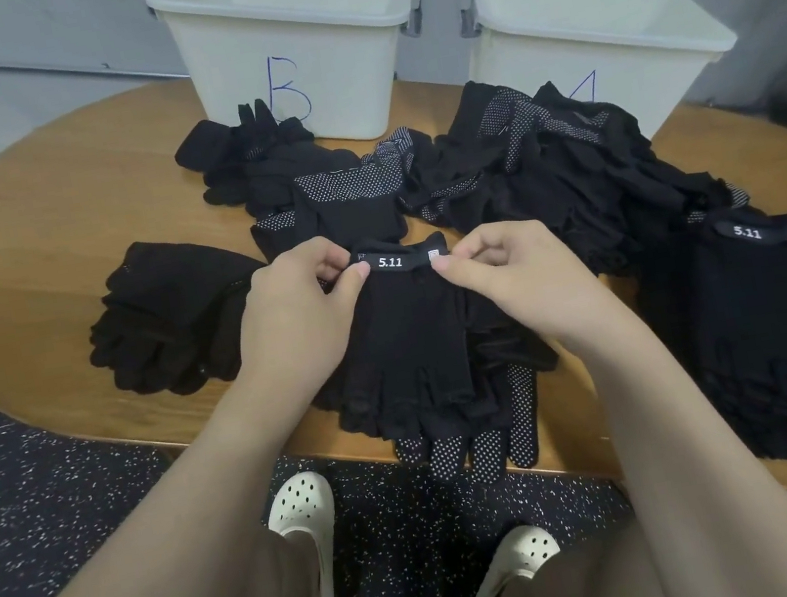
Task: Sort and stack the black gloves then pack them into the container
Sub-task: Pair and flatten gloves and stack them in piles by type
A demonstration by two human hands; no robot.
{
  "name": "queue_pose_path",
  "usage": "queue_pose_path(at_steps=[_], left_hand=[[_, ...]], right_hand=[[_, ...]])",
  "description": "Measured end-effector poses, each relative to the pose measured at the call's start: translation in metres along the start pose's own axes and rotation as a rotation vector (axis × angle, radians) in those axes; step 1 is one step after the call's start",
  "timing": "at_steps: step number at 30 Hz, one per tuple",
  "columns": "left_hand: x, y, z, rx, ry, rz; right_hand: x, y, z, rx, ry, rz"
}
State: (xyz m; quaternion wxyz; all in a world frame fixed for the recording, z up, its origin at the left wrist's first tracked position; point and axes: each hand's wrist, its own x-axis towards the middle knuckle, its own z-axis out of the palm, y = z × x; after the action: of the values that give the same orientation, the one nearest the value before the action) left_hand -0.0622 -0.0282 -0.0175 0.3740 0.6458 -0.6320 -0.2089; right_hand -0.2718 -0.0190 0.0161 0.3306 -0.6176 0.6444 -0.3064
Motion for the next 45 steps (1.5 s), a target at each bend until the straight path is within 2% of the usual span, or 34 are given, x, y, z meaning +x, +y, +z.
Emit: queue_pose_path(at_steps=[8,13,21,27,37,45], left_hand=[[0.004,-0.001,0.002,0.014,-0.009,0.069],[0.004,0.001,0.003,0.069,-0.085,0.112],[0.015,0.0,0.005,0.06,-0.109,0.053],[0.017,0.0,0.007,0.083,-0.118,0.054],[0.01,0.0,0.002,-0.028,-0.147,0.043],[0.005,-0.006,-0.003,-0.088,-0.135,0.156]], right_hand=[[0.004,0.004,-0.008,-0.175,-0.155,-0.016],[0.007,0.005,-0.004,-0.184,-0.125,-0.018],[0.003,-0.001,-0.001,-0.243,-0.097,-0.011],[0.011,-0.005,0.011,-0.284,0.022,-0.056],[0.015,-0.003,0.011,-0.127,-0.048,-0.108],[0.012,-0.003,0.012,-0.064,-0.138,-0.128]])
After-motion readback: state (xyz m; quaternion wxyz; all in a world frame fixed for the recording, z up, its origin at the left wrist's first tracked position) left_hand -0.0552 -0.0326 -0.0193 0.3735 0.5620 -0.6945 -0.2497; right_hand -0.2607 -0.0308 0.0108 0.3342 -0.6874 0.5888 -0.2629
